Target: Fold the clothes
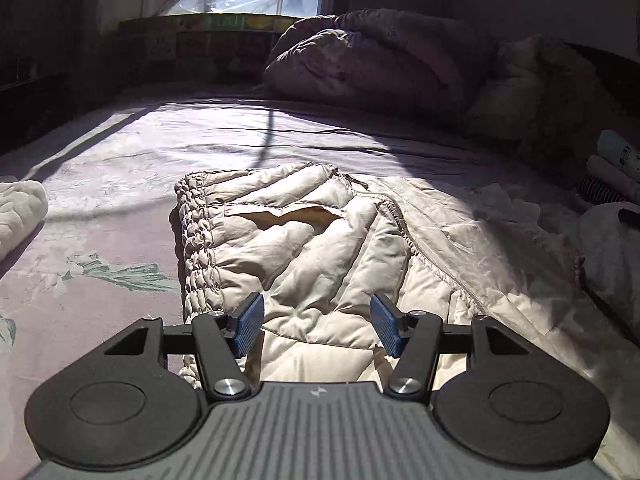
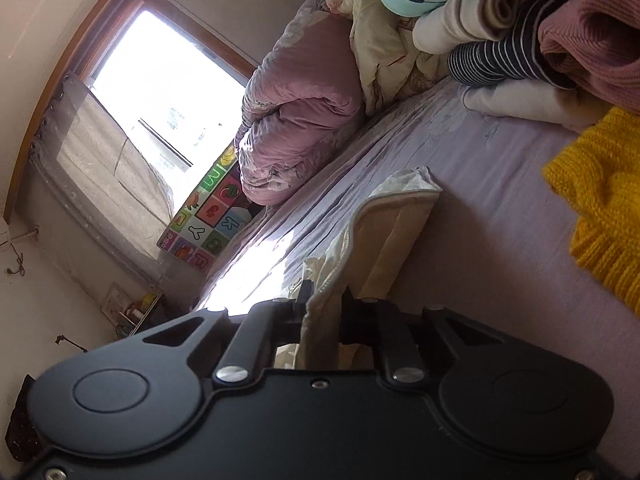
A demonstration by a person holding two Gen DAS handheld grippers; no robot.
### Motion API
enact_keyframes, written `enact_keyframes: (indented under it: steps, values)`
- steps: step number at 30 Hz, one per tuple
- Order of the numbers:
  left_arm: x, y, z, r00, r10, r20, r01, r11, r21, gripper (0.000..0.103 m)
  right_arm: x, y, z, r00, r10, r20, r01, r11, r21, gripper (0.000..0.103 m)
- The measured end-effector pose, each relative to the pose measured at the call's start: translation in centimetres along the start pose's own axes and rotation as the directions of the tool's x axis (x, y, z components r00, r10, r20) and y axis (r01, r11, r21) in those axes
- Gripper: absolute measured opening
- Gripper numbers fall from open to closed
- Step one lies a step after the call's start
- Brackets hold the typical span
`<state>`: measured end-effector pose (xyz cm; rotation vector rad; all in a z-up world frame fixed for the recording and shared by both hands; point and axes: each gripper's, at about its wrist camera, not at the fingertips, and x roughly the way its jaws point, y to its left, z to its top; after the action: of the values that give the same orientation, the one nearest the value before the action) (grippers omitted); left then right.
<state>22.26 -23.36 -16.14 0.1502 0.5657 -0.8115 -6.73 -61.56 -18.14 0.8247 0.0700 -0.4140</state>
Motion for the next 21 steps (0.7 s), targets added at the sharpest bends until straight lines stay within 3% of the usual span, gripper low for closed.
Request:
enact_keyframes:
  steps: [3,5,6,8,9,10,12,15,19,21]
  values:
    - [0.0,0.0,0.0,1.000,0.000,0.000,0.000,1.000,0.000,0.058,0.8,4.9,0.6,0.999,0.041,-0.021,-0.045,0.968,-0.248,0.010]
    - [0.0,0.0,0.0,1.000,0.000,0.001,0.000,1.000,0.000,0.058,1.5,8.6,0.1,0.995,0.068,-0.078,-0.097,0.882,-0.460,0.010]
    - [0.0,0.0,0.1,1.000,-0.001,0.001,0.001,1.000,0.000,0.058,2.0,11.3,-0.9,0.989,0.072,-0.132,-0.137,0.785,-0.604,0.010]
    - [0.0,0.0,0.1,1.000,-0.001,0.001,0.001,1.000,0.000,0.058,3.1,14.4,-3.1,0.973,0.038,-0.230,-0.205,0.611,-0.765,0.010]
    - [0.0,0.1,0.1,1.000,-0.002,0.003,0.002,1.000,0.000,0.058,4.0,16.1,-4.9,0.956,-0.011,-0.294,-0.251,0.489,-0.835,0.010]
    - [-0.1,0.1,0.1,1.000,-0.003,0.005,0.003,1.000,0.000,0.058,4.8,17.1,-6.2,0.939,-0.055,-0.339,-0.288,0.408,-0.866,0.010]
    - [-0.2,0.1,0.1,1.000,-0.006,0.006,0.006,1.000,0.001,0.058,6.5,17.8,-9.0,0.897,-0.159,-0.412,-0.355,0.296,-0.887,0.010]
    - [-0.1,0.0,0.0,1.000,-0.007,0.001,0.007,1.000,0.005,0.059,8.1,17.4,-11.4,0.864,-0.230,-0.448,-0.381,0.281,-0.881,0.010]
    - [0.1,0.0,-0.1,1.000,-0.009,-0.007,0.009,1.000,0.011,0.059,8.0,17.9,-13.1,0.857,-0.225,-0.463,-0.397,0.282,-0.873,0.010]
    - [0.1,0.0,-0.2,1.000,-0.010,-0.010,0.010,1.000,0.014,0.059,7.2,18.5,-13.8,0.857,-0.212,-0.470,-0.420,0.243,-0.875,0.010]
